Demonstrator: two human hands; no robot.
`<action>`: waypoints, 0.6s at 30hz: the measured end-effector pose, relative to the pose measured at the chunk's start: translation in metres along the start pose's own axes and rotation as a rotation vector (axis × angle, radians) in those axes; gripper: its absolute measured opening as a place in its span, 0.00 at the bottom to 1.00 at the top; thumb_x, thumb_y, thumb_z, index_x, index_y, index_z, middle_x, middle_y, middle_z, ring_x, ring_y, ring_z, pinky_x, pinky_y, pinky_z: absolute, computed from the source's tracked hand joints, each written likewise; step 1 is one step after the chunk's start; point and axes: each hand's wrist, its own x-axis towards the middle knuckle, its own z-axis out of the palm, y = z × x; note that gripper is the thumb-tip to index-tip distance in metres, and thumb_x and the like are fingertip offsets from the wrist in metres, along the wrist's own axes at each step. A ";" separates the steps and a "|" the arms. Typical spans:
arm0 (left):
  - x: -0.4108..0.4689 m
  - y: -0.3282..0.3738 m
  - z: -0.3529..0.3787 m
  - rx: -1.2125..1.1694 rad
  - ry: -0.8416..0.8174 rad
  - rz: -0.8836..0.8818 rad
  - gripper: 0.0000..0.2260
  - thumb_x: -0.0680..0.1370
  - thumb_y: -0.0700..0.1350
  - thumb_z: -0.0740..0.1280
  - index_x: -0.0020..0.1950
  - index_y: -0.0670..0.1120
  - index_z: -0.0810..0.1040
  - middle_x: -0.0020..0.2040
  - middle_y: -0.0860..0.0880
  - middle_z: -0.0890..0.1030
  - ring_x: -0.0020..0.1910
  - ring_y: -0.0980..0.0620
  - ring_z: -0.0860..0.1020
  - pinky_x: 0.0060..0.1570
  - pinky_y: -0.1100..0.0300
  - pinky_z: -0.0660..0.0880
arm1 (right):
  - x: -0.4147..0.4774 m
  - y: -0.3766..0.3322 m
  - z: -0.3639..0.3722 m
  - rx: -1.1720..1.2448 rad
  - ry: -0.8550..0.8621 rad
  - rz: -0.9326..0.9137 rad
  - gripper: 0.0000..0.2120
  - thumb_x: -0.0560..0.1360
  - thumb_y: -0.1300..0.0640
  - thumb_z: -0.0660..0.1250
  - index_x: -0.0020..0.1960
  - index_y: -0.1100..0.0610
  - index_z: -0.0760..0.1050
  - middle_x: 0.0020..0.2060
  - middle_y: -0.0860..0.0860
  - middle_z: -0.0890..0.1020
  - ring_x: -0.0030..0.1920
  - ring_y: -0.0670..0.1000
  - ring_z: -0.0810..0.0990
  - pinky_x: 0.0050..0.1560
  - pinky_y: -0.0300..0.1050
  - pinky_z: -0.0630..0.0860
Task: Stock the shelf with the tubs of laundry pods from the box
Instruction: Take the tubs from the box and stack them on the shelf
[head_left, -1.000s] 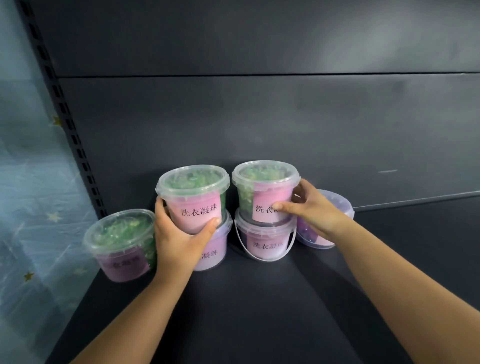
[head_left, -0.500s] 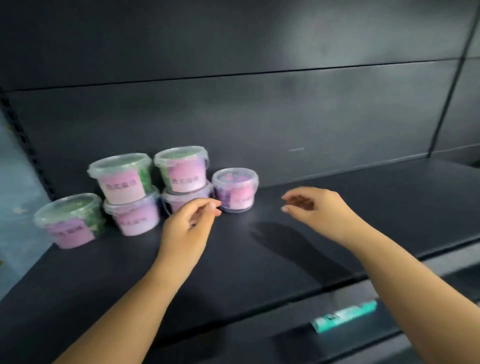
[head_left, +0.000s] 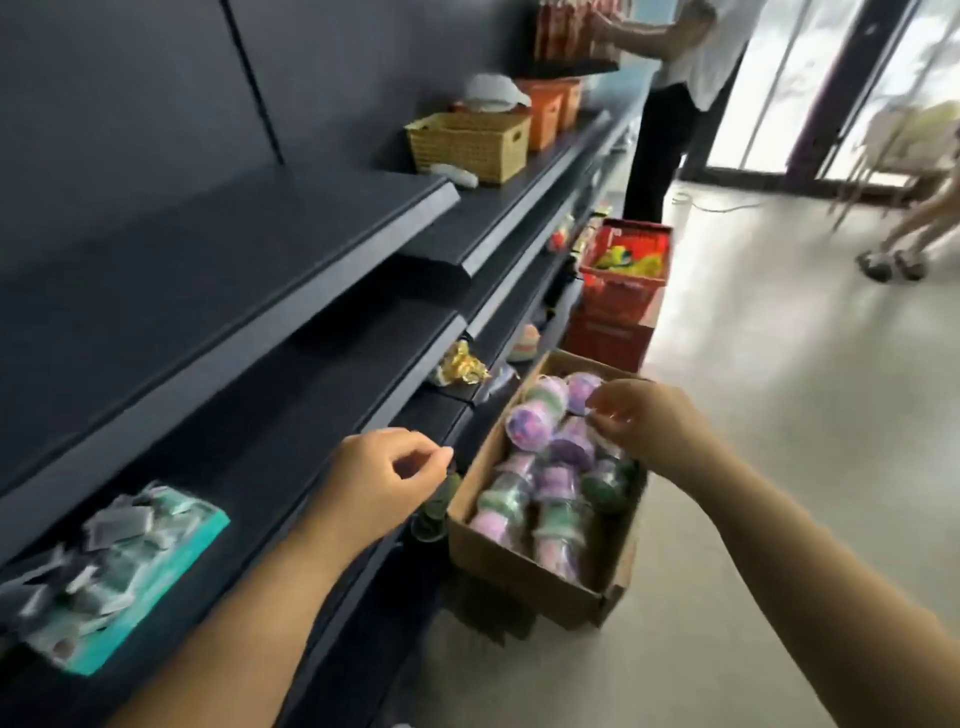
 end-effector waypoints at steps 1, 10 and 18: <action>0.013 -0.004 0.020 -0.015 -0.061 0.002 0.19 0.65 0.59 0.60 0.34 0.46 0.82 0.37 0.65 0.79 0.39 0.62 0.77 0.35 0.69 0.70 | 0.003 0.023 -0.001 0.013 0.011 0.091 0.11 0.74 0.57 0.67 0.55 0.56 0.79 0.50 0.53 0.83 0.49 0.53 0.80 0.44 0.37 0.67; 0.122 -0.086 0.175 -0.026 -0.414 -0.167 0.04 0.72 0.40 0.70 0.38 0.44 0.82 0.33 0.59 0.78 0.35 0.69 0.75 0.34 0.77 0.67 | 0.063 0.166 0.040 0.031 -0.076 0.536 0.11 0.75 0.55 0.66 0.55 0.57 0.79 0.51 0.53 0.83 0.51 0.52 0.80 0.50 0.40 0.72; 0.192 -0.160 0.267 -0.007 -0.572 -0.542 0.06 0.76 0.40 0.66 0.48 0.40 0.80 0.41 0.46 0.78 0.44 0.50 0.74 0.36 0.65 0.64 | 0.151 0.229 0.119 0.196 -0.253 0.732 0.12 0.75 0.54 0.67 0.56 0.58 0.78 0.53 0.53 0.82 0.55 0.53 0.79 0.47 0.38 0.68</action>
